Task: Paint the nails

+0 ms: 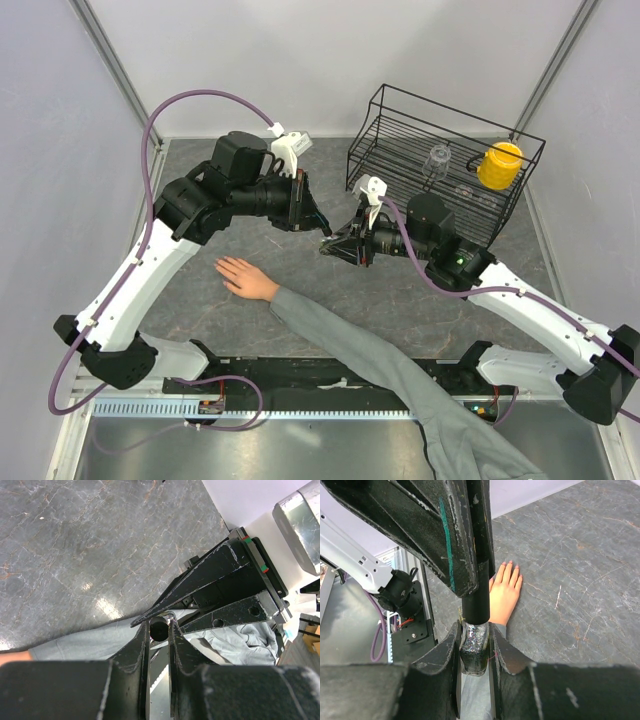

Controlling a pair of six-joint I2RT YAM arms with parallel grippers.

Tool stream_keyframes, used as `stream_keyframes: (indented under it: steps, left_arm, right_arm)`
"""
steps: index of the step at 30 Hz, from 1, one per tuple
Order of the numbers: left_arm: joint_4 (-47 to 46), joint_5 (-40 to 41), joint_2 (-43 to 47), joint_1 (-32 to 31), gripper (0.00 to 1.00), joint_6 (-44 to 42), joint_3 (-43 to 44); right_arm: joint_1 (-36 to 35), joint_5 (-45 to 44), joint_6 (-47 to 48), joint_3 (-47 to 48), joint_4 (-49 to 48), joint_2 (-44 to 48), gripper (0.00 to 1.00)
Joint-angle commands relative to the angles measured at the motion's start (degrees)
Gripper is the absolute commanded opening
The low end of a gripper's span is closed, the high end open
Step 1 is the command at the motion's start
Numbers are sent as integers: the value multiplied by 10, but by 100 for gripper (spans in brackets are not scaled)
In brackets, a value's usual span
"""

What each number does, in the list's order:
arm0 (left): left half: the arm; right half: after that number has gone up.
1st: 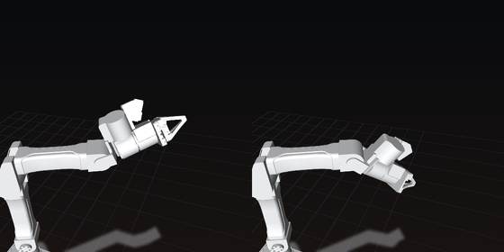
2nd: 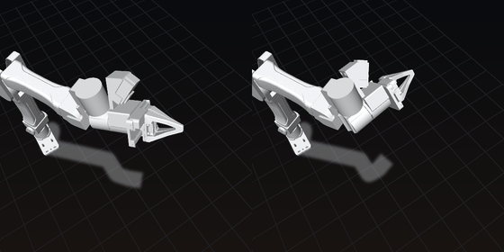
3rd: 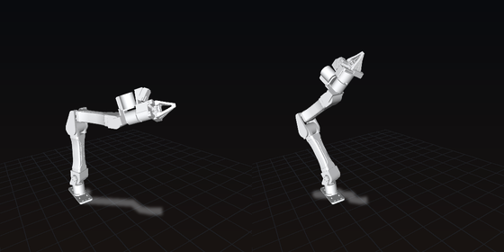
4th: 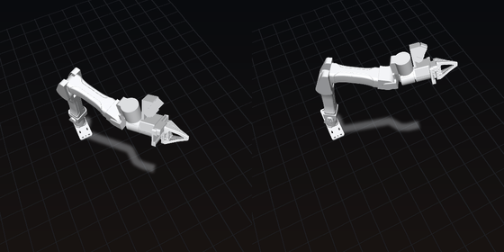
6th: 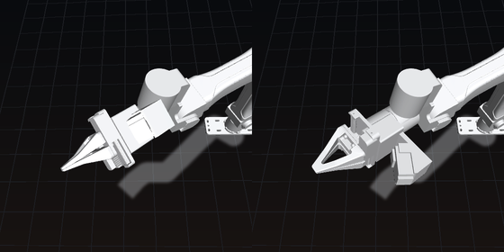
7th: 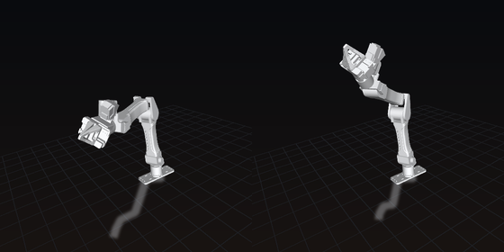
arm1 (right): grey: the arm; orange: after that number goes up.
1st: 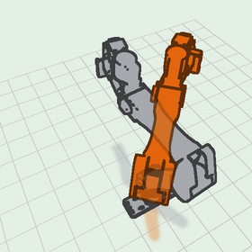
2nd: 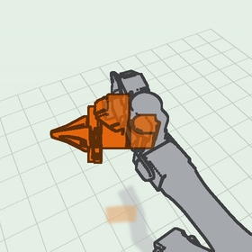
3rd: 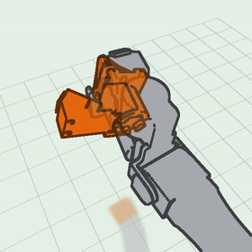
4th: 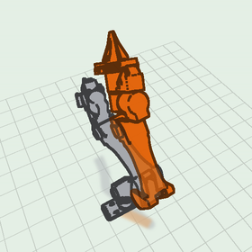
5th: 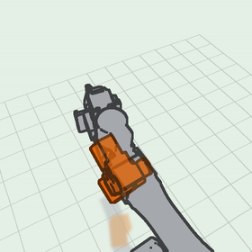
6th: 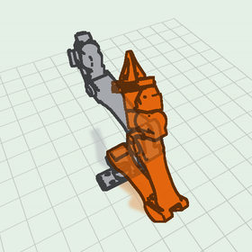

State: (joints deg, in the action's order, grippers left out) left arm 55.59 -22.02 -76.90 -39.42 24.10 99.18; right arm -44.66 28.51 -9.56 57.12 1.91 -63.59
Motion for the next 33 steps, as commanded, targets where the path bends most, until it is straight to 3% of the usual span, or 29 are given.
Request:
stream_keyframes:
  steps: [1,6,9,14,22,30,33]
  left_arm:
    - [-5,22,26,7,2,-8,23]
    - [-44,25,53,7,2,-11,-10]
    - [-40,77,54,7,2,24,-8]
    - [-31,101,47,7,2,80,-2]
    - [30,149,24,-2,2,78,2]
    - [44,219,3,-32,2,88,8]
    - [29,201,3,-31,2,78,4]
  right_arm:
    - [6,-33,13,3,16,22,0]
    - [6,-44,-4,-13,-1,31,0]
    - [3,-65,-13,-25,-16,39,0]
    - [-30,-172,21,-14,-9,47,0]
    - [-82,-282,64,22,24,12,0]
    - [-178,-495,118,53,23,-48,0]
    - [-177,-485,108,40,2,-34,0]
